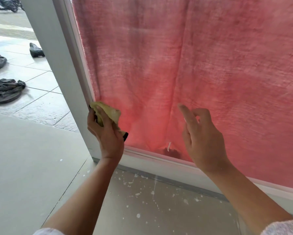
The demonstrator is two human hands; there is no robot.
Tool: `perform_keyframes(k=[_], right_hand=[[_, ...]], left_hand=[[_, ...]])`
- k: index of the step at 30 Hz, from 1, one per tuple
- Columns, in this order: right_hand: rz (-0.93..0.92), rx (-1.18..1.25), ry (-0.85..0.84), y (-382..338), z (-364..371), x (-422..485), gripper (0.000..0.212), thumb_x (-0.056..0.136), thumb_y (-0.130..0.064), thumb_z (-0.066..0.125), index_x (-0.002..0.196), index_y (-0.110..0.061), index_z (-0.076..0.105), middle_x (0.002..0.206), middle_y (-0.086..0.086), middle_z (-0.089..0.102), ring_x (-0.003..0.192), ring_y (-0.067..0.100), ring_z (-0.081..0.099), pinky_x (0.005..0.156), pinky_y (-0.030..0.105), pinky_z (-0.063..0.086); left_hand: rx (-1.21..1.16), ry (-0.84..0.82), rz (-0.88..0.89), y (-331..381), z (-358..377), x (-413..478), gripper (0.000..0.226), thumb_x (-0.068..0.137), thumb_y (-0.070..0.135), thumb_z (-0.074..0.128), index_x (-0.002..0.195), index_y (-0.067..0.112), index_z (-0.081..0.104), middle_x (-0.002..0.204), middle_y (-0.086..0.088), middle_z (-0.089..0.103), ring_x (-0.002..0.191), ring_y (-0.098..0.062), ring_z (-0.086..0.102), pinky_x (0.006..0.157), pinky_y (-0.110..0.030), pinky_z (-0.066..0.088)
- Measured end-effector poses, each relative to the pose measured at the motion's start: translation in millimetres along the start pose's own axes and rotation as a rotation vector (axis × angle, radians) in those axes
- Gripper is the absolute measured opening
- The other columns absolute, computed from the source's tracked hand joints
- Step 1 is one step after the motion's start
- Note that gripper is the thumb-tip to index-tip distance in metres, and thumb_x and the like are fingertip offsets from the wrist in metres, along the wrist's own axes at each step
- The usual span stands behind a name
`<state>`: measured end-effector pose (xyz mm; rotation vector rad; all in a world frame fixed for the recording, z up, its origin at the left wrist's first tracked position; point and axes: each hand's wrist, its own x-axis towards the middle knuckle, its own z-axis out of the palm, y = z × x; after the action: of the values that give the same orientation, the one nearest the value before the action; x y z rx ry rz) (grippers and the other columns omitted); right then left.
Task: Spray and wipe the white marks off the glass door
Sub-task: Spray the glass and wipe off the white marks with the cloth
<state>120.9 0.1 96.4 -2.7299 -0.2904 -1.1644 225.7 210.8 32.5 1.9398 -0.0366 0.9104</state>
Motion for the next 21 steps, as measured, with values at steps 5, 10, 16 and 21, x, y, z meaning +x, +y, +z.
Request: perform_keyframes(k=[5, 10, 16, 21], right_hand=[[-0.015, 0.005, 0.000, 6, 0, -1, 0.065, 0.080, 0.001, 0.058, 0.138, -0.019, 0.036, 0.102, 0.018, 0.054, 0.067, 0.009, 0.035, 0.039, 0.018, 0.033], [-0.036, -0.009, 0.009, 10, -1, -5, 0.066, 0.080, 0.002, 0.059, 0.139, -0.018, 0.037, 0.101, 0.017, 0.055, 0.065, 0.008, 0.034, 0.037, 0.018, 0.035], [-0.038, -0.066, 0.014, 27, -15, -17, 0.072, 0.076, 0.007, 0.065, 0.138, -0.019, 0.038, 0.101, 0.016, 0.052, 0.062, 0.009, 0.034, 0.042, 0.015, 0.028], [-0.021, -0.183, 0.130, 48, -36, -27, 0.072, 0.073, 0.012, 0.066, 0.134, -0.019, 0.041, 0.108, 0.012, 0.037, 0.074, 0.028, 0.056, 0.046, 0.020, 0.040]], left_hand=[[0.012, 0.143, 0.135, 23, 7, 13, 0.067, 0.082, -0.014, 0.031, 0.147, -0.004, 0.025, 0.146, -0.030, 0.023, 0.130, -0.032, 0.024, 0.111, -0.010, 0.008], [0.160, -0.029, 0.016, -11, 8, -17, 0.066, 0.084, -0.010, 0.041, 0.147, -0.004, 0.024, 0.149, -0.027, 0.019, 0.132, -0.036, 0.022, 0.117, -0.029, 0.015], [-0.003, -0.138, -0.314, -22, 11, -55, 0.067, 0.092, -0.003, 0.041, 0.152, 0.010, 0.015, 0.146, -0.014, 0.017, 0.132, -0.028, 0.023, 0.116, -0.034, 0.019], [-0.095, -0.081, -0.233, 36, 28, -42, 0.061, 0.095, 0.000, 0.037, 0.151, 0.002, 0.013, 0.149, -0.018, 0.011, 0.132, -0.023, 0.020, 0.116, -0.019, 0.014]])
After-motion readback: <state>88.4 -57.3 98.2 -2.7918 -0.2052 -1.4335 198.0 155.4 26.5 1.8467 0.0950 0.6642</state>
